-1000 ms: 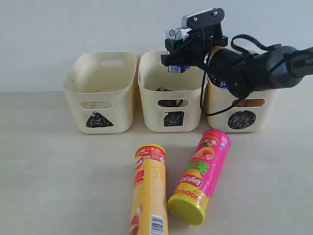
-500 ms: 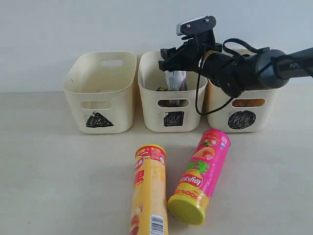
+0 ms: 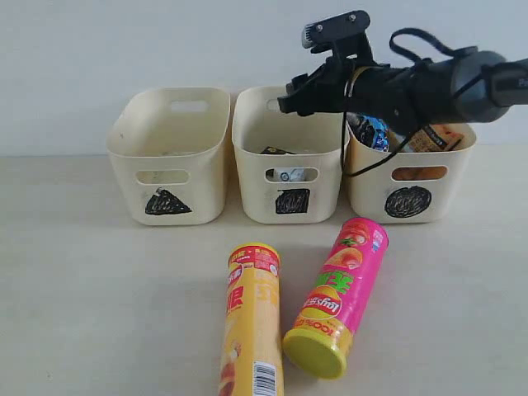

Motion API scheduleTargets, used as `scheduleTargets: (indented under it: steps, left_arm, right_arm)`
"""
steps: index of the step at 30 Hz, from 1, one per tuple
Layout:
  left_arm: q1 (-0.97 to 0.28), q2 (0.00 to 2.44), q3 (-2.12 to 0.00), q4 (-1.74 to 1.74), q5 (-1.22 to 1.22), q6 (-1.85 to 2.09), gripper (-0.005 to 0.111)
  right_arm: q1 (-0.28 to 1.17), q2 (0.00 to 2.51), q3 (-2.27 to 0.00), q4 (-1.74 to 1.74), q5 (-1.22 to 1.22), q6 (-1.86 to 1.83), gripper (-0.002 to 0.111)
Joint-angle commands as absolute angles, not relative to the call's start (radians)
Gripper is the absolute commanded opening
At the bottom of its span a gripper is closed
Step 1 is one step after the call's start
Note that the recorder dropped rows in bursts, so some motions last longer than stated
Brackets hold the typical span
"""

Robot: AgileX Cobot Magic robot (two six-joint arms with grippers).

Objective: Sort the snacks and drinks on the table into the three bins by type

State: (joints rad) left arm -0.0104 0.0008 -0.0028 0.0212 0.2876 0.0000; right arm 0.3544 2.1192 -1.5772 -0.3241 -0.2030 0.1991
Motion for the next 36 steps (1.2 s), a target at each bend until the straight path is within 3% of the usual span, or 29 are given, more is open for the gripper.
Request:
scheduleTargets:
  steps: [1, 5, 6, 13, 18, 26, 36]
  left_arm:
    - [-0.011, 0.000, 0.000, 0.021, 0.286, -0.007, 0.004]
    - [-0.011, 0.000, 0.000, 0.021, 0.286, -0.007, 0.004]
    - [-0.011, 0.000, 0.000, 0.021, 0.286, -0.007, 0.004]
    - [-0.011, 0.000, 0.000, 0.021, 0.286, -0.007, 0.004]
    - [-0.011, 0.000, 0.000, 0.021, 0.286, -0.007, 0.004]
    - [-0.011, 0.000, 0.000, 0.021, 0.286, -0.007, 0.004]
    - [-0.011, 0.000, 0.000, 0.021, 0.286, -0.007, 0.004]
  right_arm:
    - [0.349, 2.032, -1.583, -0.324, 0.050, 0.170, 0.038]
    - [0.349, 1.969, -1.583, -0.324, 0.248, 0.148, 0.002]
    - [0.349, 1.956, -1.583, -0.324, 0.294, 0.137, 0.000]
    - [0.343, 1.860, -1.583, -0.470, 0.699, 0.084, 0.000]
    - [0.205, 1.778, -1.565, -0.371, 0.897, 0.084, 0.000]
    - [-0.038, 1.486, -1.236, -0.264, 0.629, 0.169, 0.000]
    - [-0.039, 0.955, -0.750, -0.253, 0.393, 0.316, 0.000]
